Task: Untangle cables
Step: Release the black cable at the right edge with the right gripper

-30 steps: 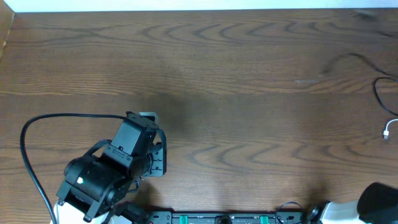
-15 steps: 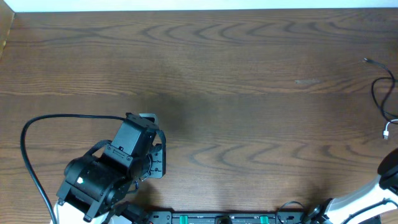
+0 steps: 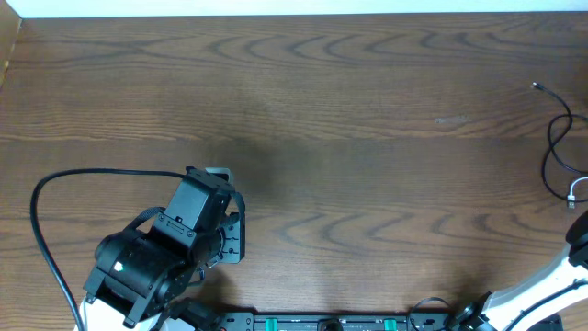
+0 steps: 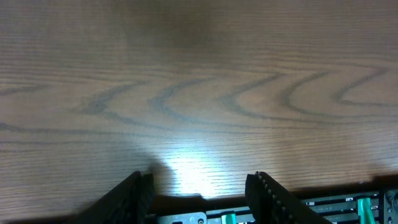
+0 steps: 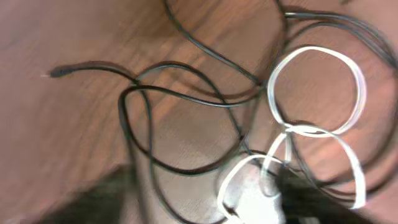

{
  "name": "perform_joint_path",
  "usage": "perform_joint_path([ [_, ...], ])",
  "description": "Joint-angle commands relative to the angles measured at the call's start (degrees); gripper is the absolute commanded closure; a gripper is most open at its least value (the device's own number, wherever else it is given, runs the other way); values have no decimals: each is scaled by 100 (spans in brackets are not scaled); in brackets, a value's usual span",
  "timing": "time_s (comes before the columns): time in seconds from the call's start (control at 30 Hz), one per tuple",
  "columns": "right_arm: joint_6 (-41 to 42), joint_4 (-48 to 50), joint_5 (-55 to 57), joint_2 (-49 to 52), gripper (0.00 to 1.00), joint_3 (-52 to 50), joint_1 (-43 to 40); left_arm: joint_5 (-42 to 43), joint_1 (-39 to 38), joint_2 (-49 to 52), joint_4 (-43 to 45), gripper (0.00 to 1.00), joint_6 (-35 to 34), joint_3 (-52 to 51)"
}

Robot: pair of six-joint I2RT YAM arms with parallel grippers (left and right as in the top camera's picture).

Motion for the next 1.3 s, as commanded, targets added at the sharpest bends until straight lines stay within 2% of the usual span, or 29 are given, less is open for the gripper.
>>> perform_joint_path([
  [0.0,-470,22,-1923,4,1,-2,-33,-31,-17,2,-20,46,37,-13],
  [0.17,-1180,26,-4603,4,1,0,57,-31,-17,2,-20,46,103,-13],
  [0.23,-1250,52,-5222,4,1,0,151,-31,-17,2,-20,46,129,-13],
  [0.33,-1263,-2,-5512,4,1,0,317,-31,-17,2,-20,46,146,-13],
  [0.43,-1491,-116,-5495,4,1,0,570,-33,-17,2,-20,46,168,-13],
  [0.5,-1547,-181,-5097,4,1,0,833,-33,-17,2,-17,46,188,-13],
  [0.67,-1547,-474,-2573,37,1,-2,1587,-31,-17,0,-17,46,186,-13],
  [0.7,-1547,-514,-1808,63,8,-2,1816,-31,-17,2,-17,46,186,-13],
  [0.73,-1545,-505,-1440,81,23,-7,1943,-31,-17,2,-17,46,186,-13],
  [0.77,-1537,-485,-1097,103,47,-13,2092,-31,-17,2,-17,46,186,-13],
  [0.8,-1458,-476,-872,125,77,-13,2201,-31,-17,2,-17,46,186,-13],
  [0.83,-1366,-472,-715,140,99,-13,2271,-31,-17,2,-20,46,186,-13],
  [1.0,-1202,-509,-92,387,99,-57,2459,-31,-17,2,-17,46,184,-13],
  [1.27,-1213,-501,-74,1207,99,-442,2417,-33,-17,2,26,46,188,-13],
])
